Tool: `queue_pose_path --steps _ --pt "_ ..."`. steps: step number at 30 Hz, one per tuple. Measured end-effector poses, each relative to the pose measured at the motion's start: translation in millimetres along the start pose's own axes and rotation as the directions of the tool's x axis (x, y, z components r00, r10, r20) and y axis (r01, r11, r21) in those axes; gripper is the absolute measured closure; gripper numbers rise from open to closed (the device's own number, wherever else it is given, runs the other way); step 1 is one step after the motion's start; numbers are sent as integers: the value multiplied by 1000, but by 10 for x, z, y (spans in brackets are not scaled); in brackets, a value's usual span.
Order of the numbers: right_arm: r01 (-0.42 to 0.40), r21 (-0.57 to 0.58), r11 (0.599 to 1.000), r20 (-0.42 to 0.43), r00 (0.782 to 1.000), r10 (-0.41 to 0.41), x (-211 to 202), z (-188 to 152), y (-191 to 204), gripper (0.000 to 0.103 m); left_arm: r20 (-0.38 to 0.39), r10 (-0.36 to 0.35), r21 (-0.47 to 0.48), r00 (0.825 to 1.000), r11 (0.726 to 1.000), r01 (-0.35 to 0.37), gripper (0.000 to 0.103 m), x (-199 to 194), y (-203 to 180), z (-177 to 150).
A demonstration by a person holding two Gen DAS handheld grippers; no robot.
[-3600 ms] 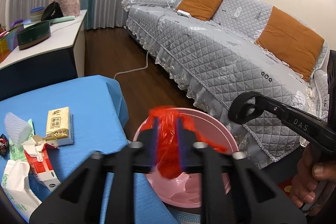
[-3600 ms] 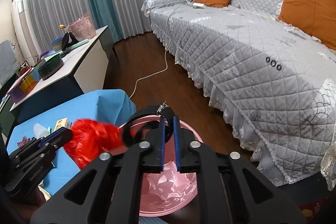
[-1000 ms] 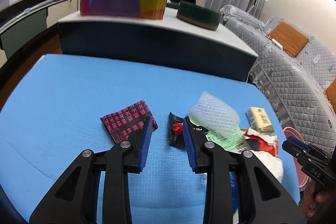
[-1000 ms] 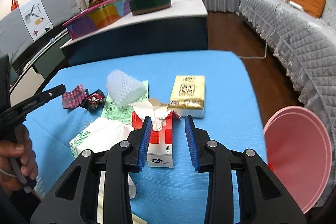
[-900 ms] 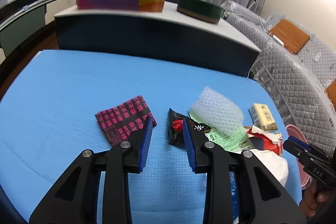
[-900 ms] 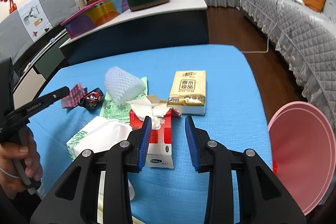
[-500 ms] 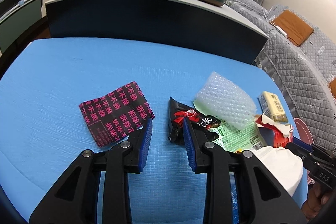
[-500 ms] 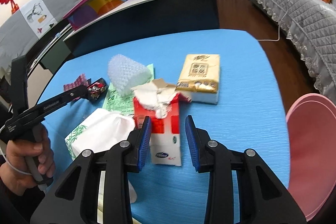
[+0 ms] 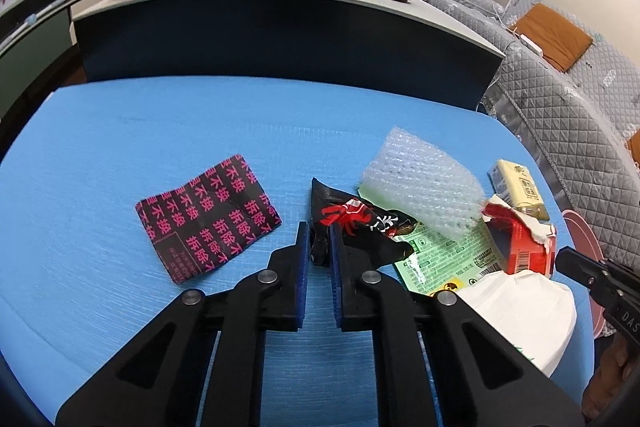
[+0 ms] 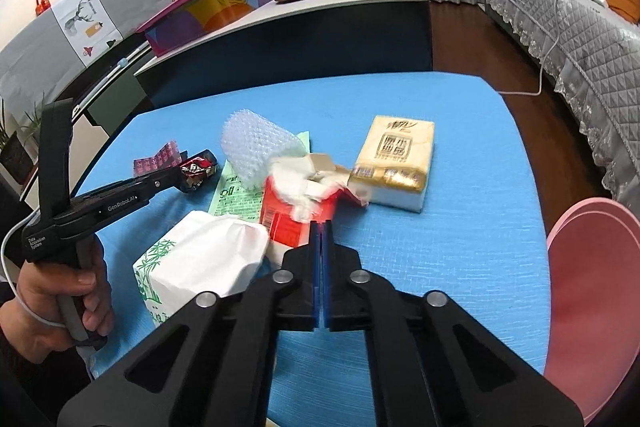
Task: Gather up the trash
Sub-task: 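Grasp the black snack wrapper with the left tool while the right tool grasps the red tissue box, then carry both items over the pink bin and open both tools to release them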
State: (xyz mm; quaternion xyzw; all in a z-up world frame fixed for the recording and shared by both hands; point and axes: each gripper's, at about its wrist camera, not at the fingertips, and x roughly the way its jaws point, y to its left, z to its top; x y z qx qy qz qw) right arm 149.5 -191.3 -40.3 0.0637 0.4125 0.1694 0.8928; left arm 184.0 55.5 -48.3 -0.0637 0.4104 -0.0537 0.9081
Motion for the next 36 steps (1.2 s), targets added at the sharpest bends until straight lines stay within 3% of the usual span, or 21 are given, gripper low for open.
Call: queue_pose_path --steps 9,11,13,15,21,25,30,36 --pt "23 -12 1000 23 999 -23 -93 15 37 101 34 -1 12 999 1000 0 93 -145 -16 31" --pt "32 20 999 10 999 -32 -81 16 -5 96 42 -5 14 999 1000 5 93 -213 -41 25" --pt "16 60 998 0 1000 -16 -54 18 -59 74 52 -6 25 999 1000 5 93 -267 -68 18" --pt "15 64 998 -10 1000 -15 -15 23 -73 71 61 -8 33 998 999 6 93 -306 -81 20" --pt "-24 93 995 -63 998 30 167 35 -95 71 79 -13 20 997 1000 11 93 -396 14 40" --pt "-68 83 994 -73 995 74 210 50 -15 84 93 -17 16 996 1000 16 93 -445 34 59" --pt "-64 9 998 -35 997 64 98 72 174 98 121 -24 25 992 999 21 93 -541 20 86" --pt "-18 -66 998 30 999 21 -124 91 313 98 143 -22 33 990 999 18 93 -649 10 74"
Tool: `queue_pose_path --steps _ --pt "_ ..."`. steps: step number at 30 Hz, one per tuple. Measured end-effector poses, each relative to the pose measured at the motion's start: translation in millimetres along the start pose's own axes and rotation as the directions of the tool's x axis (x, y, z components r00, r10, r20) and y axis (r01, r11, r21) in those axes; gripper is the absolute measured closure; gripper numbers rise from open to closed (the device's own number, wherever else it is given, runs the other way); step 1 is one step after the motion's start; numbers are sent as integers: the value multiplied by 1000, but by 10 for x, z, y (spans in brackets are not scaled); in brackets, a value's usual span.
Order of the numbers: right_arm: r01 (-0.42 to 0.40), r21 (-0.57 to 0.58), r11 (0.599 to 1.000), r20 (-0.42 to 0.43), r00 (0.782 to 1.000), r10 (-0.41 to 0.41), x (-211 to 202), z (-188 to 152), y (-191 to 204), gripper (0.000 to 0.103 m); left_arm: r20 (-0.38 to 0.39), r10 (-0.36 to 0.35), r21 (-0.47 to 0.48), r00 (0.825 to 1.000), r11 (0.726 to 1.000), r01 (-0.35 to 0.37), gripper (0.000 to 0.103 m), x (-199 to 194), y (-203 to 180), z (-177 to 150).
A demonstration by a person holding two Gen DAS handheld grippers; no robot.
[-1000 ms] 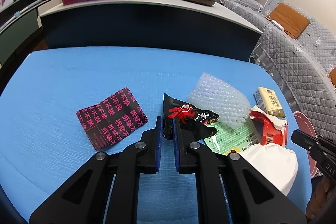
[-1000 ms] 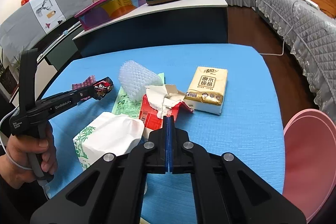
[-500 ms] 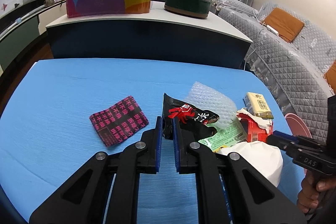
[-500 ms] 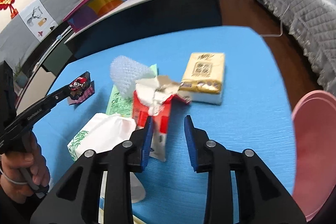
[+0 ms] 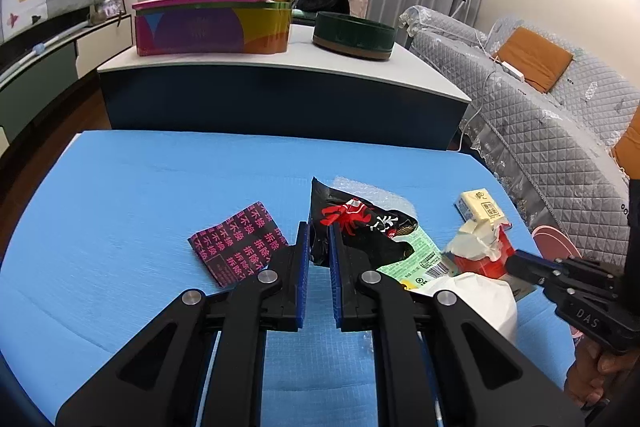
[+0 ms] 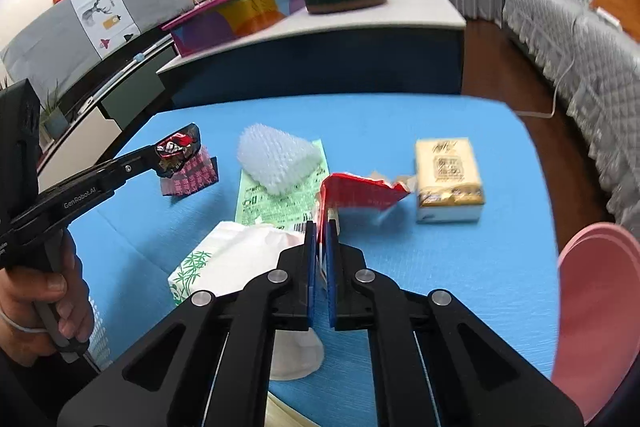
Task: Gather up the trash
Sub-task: 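Carry both items over the pink bin and open both tools to release them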
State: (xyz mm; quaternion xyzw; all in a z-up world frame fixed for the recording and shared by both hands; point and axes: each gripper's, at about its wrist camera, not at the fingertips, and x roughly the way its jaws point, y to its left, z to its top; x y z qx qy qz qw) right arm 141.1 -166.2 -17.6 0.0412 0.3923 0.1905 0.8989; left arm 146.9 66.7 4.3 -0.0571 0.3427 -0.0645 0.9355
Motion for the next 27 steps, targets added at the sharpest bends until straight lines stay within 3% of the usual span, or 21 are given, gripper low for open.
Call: queue_pose_path --steps 13,27 --pt "81 -16 997 114 990 -78 -461 47 -16 99 27 -18 47 999 999 17 93 -190 -194 -48" --pt "131 11 991 182 975 -131 -864 -4 -169 99 60 -58 93 996 994 53 93 -329 -522 -71"
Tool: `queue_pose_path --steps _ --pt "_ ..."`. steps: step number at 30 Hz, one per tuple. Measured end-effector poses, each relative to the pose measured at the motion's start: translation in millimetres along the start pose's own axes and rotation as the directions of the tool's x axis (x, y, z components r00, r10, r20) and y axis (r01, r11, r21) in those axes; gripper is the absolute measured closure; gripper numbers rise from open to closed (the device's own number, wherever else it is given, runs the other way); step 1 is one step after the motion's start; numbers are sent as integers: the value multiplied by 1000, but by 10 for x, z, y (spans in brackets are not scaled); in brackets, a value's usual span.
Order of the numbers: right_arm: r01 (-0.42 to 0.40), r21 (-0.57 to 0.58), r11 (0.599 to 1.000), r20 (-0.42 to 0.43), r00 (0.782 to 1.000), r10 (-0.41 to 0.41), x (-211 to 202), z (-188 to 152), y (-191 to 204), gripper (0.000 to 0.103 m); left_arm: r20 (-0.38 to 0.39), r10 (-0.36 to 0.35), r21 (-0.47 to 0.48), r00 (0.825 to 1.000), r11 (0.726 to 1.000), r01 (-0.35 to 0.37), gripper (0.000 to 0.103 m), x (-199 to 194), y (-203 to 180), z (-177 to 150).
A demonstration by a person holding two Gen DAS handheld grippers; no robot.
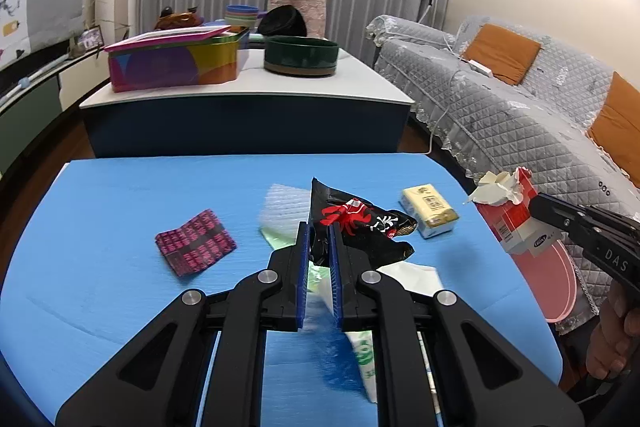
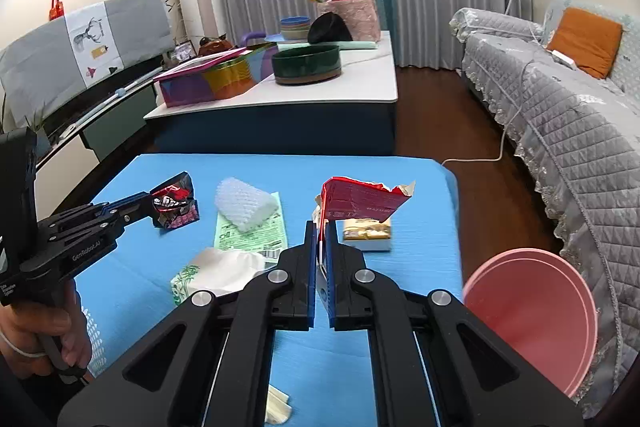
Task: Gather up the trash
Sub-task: 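Carry both items over the pink bin and open both tools to release them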
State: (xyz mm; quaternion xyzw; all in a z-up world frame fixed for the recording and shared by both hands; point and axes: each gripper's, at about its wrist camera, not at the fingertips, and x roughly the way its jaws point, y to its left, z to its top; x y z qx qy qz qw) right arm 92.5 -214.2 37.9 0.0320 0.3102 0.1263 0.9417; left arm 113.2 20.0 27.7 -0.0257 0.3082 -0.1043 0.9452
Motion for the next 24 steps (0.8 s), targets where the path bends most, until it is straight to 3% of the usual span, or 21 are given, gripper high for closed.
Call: queue_pose_path --steps 24 --pt "114 77 991 42 992 -117 -452 -108 -584 99 17 -96 87 995 992 94 93 0 -691 9"
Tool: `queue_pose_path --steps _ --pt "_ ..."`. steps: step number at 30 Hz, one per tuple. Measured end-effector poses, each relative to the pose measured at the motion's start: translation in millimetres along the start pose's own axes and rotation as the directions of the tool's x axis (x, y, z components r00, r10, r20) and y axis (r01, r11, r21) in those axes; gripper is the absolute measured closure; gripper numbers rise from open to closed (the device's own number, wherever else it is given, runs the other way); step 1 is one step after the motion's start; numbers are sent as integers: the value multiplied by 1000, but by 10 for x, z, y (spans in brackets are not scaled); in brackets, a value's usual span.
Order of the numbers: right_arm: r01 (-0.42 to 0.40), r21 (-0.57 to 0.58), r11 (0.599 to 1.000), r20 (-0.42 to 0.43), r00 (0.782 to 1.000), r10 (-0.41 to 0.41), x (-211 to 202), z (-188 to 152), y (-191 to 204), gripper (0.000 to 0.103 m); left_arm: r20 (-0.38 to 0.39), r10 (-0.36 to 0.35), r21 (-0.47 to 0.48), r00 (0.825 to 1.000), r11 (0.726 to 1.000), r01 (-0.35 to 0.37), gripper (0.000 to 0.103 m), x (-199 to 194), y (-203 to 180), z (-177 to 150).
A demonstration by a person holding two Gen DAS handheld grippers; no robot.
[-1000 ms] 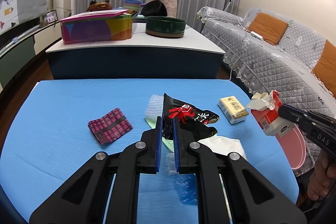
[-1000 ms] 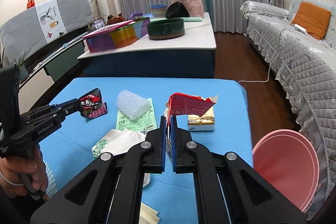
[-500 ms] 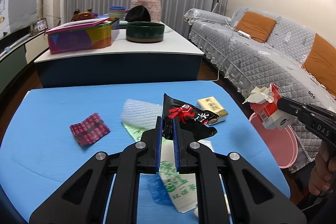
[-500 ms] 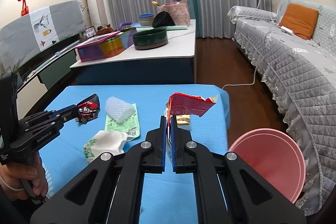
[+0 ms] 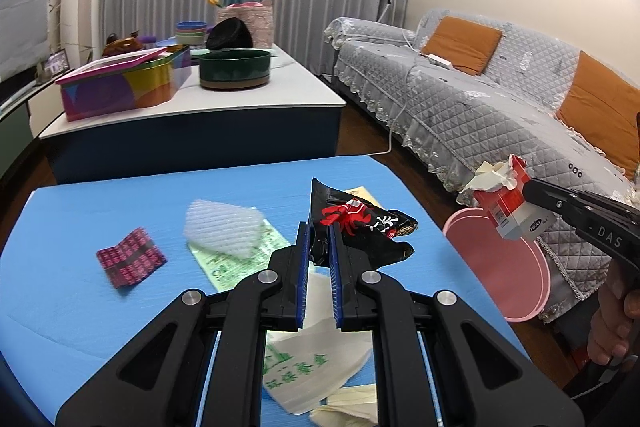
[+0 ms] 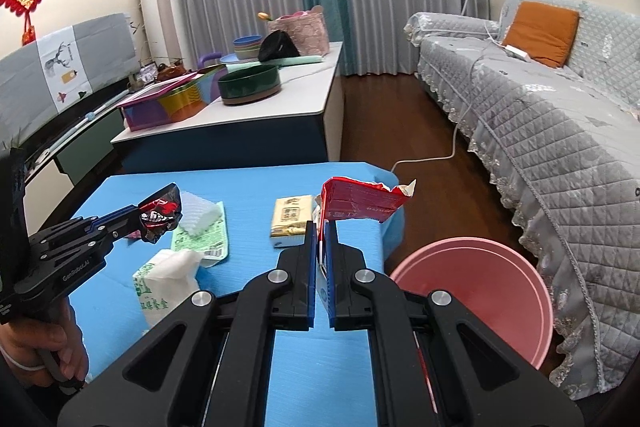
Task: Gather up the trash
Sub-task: 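Carry both items over the pink bin and open both tools to release them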
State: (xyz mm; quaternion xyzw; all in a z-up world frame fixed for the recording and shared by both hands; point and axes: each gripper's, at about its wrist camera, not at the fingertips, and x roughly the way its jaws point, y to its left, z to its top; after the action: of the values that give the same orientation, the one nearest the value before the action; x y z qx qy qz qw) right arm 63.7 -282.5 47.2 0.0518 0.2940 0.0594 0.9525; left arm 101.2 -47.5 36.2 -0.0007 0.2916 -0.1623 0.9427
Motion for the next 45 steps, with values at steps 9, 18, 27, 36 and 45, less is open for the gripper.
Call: queue_pose_path --steps 9,18,27,36,45 --pt "40 28 999 3 999 -40 -100 -24 -221 98 -2 -39 25 999 999 39 93 59 -243 34" --pt "87 69 994 8 996 -88 -242 -65 -517 99 -16 -98 51 995 994 99 93 148 -593 67" --pt "139 120 983 4 990 -141 -354 -108 -862 98 -32 -151 95 988 984 154 93 282 -1031 59" --pt "173 180 968 -16 985 -173 -381 -144 -1158 98 -52 -184 126 981 974 190 93 452 -1346 26" --pt "177 214 961 -10 984 -179 -394 -85 -1273 98 -103 -189 138 976 969 203 93 643 -1539 -57"
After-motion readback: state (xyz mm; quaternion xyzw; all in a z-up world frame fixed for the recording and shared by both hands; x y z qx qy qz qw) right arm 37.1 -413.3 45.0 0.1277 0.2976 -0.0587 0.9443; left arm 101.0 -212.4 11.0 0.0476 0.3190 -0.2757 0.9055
